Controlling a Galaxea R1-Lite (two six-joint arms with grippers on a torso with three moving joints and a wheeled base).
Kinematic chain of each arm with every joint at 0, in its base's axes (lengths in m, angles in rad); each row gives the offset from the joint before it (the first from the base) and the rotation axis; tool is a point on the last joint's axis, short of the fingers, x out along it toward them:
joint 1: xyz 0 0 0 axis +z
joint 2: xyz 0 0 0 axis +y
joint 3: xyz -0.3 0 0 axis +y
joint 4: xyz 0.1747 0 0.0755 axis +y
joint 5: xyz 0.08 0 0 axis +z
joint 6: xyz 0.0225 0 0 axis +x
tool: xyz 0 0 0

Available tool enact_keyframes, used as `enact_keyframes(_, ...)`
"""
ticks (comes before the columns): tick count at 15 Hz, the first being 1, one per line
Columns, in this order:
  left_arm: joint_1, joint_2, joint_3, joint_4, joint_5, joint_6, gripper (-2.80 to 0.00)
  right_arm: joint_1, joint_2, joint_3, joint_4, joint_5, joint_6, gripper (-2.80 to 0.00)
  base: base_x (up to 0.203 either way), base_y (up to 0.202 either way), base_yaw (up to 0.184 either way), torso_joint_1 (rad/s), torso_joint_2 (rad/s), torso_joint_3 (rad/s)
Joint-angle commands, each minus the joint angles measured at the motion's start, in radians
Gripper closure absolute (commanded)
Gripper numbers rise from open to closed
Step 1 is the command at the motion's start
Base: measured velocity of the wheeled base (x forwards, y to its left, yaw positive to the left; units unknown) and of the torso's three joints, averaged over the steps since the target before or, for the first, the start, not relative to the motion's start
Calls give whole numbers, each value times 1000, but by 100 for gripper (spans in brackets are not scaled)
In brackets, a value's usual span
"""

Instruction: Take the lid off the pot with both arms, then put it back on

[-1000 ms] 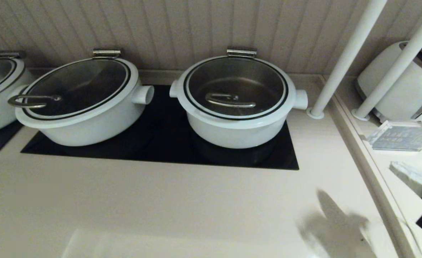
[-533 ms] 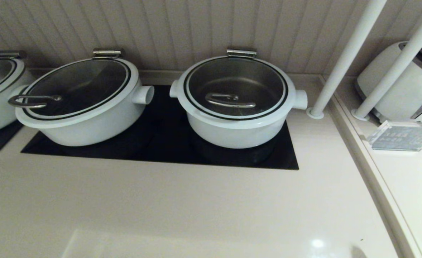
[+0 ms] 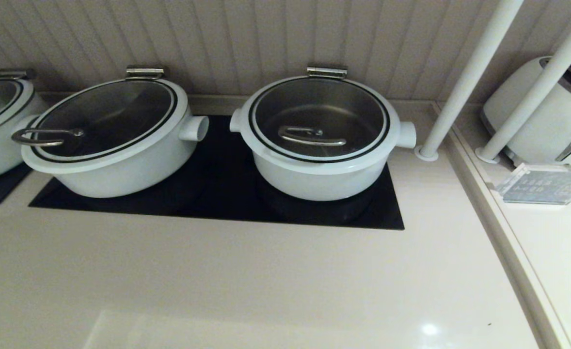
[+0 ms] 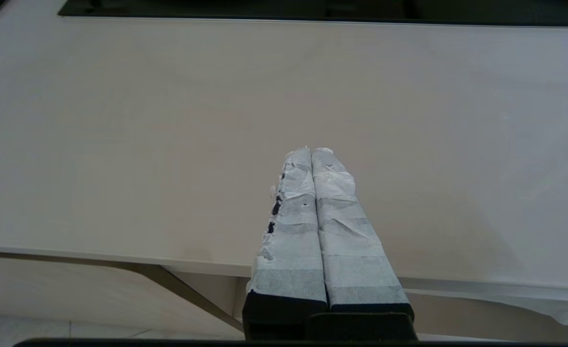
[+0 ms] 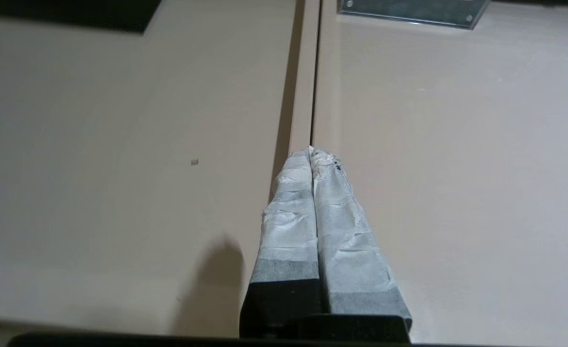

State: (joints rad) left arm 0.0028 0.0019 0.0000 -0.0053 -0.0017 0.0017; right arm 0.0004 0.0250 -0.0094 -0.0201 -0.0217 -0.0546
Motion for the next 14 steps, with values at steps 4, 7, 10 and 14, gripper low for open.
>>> enact_keyframes(4,0,0,0,-1,0,0,0,3,-25,-3,55,35,26,0,0,0,0,0,0,0)
enact_keyframes(7,0,0,0,-1,0,0,0,3,-25,-1,49,35,29,0,0,0,0,0,0,0)
enact_keyframes(10,0,-1,0,-1,0,0,0,3,-25,2,36,32,38,0,0,0,0,0,0,0)
enact_keyframes(14,0,-2,0,-1,0,0,0,3,-25,5,29,32,38,0,0,0,0,0,0,0)
